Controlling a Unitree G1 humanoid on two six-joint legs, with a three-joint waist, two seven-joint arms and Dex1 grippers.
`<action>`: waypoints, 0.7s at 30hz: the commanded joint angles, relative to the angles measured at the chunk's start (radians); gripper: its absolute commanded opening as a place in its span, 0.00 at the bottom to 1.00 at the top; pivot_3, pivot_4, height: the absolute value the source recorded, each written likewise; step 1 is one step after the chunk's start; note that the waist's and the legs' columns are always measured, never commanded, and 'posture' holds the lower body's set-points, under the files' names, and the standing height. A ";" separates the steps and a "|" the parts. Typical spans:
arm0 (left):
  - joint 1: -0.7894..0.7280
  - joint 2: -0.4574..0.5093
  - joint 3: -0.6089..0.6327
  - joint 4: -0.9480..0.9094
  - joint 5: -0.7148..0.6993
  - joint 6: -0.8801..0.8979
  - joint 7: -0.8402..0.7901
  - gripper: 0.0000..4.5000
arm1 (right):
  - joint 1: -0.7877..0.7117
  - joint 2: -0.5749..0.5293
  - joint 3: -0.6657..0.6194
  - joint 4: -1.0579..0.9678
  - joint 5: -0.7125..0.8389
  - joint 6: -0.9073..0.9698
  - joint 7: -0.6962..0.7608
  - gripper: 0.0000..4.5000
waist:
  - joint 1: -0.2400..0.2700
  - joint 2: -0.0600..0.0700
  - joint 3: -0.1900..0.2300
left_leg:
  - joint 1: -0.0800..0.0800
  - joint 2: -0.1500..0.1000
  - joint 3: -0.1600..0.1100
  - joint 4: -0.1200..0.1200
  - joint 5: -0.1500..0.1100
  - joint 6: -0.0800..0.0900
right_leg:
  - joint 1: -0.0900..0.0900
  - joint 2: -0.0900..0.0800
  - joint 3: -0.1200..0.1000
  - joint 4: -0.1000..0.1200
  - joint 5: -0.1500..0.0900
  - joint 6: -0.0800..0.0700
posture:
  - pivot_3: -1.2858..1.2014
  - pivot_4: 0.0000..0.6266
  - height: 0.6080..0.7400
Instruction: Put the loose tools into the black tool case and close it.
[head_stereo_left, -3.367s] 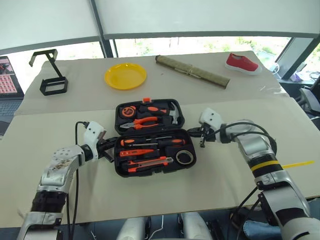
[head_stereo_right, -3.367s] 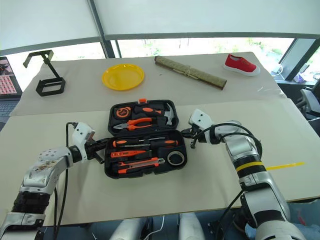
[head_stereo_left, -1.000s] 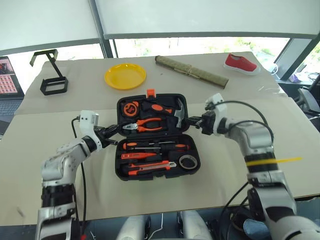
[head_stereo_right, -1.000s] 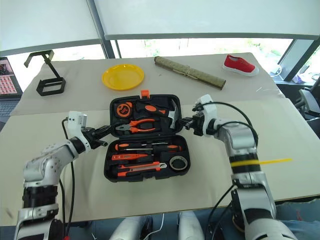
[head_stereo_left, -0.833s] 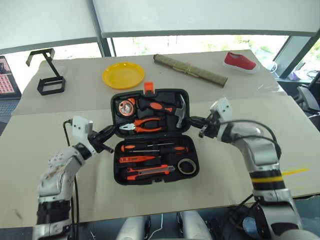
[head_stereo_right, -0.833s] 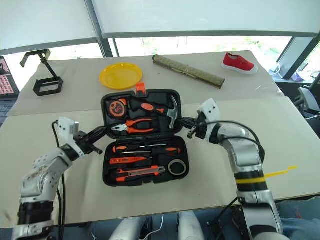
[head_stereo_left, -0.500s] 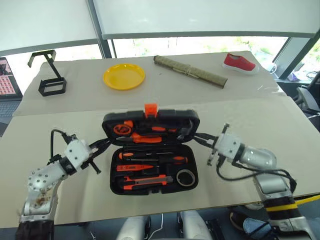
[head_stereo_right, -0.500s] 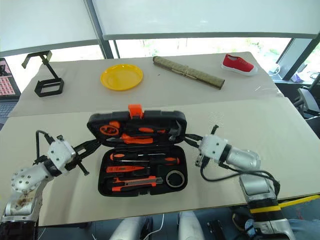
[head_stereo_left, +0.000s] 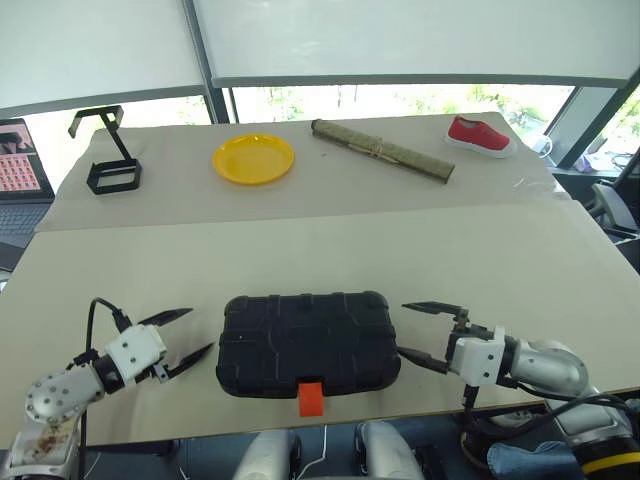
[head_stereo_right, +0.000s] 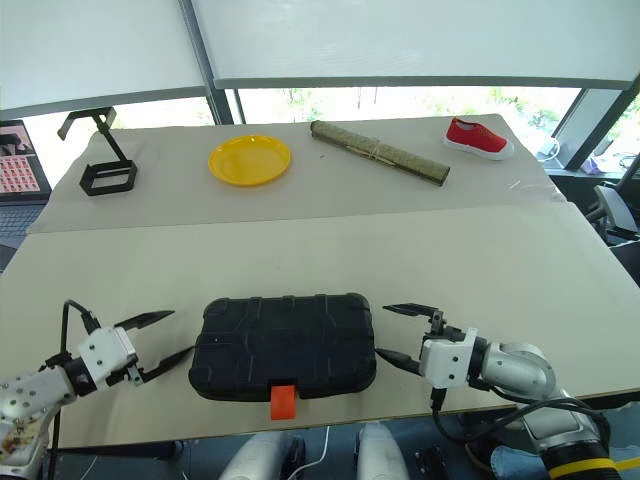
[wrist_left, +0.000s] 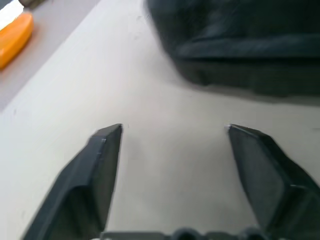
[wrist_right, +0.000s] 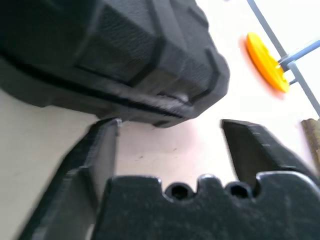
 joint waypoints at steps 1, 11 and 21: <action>-0.113 0.010 -0.013 0.007 -0.060 0.155 -0.009 0.61 | 0.099 -0.070 -0.084 -0.135 0.225 0.205 0.063 0.78 | 0.006 0.000 0.000 | 0.000 0.000 0.000 0.000 0.000 0.000 | 0.000 0.000 0.000 0.000 0.000 0.000 | 0.52 0.24 1.00; -0.459 -0.028 -0.235 0.123 0.014 0.372 -0.122 0.00 | 0.270 -0.167 0.061 -0.512 0.292 0.574 0.144 0.01 | 0.000 -0.002 0.000 | 0.000 0.001 0.001 0.000 0.000 0.000 | 0.001 0.001 0.001 -0.001 0.000 0.001 | 0.52 0.24 1.00; -0.446 0.003 -0.272 0.098 0.024 0.486 -0.188 0.00 | -0.053 0.064 0.238 -0.416 0.090 0.684 0.032 0.00 | -0.009 -0.006 0.001 | -0.003 0.001 0.001 0.001 0.000 0.000 | -0.003 0.003 0.002 0.000 0.001 0.000 | 0.52 0.24 1.00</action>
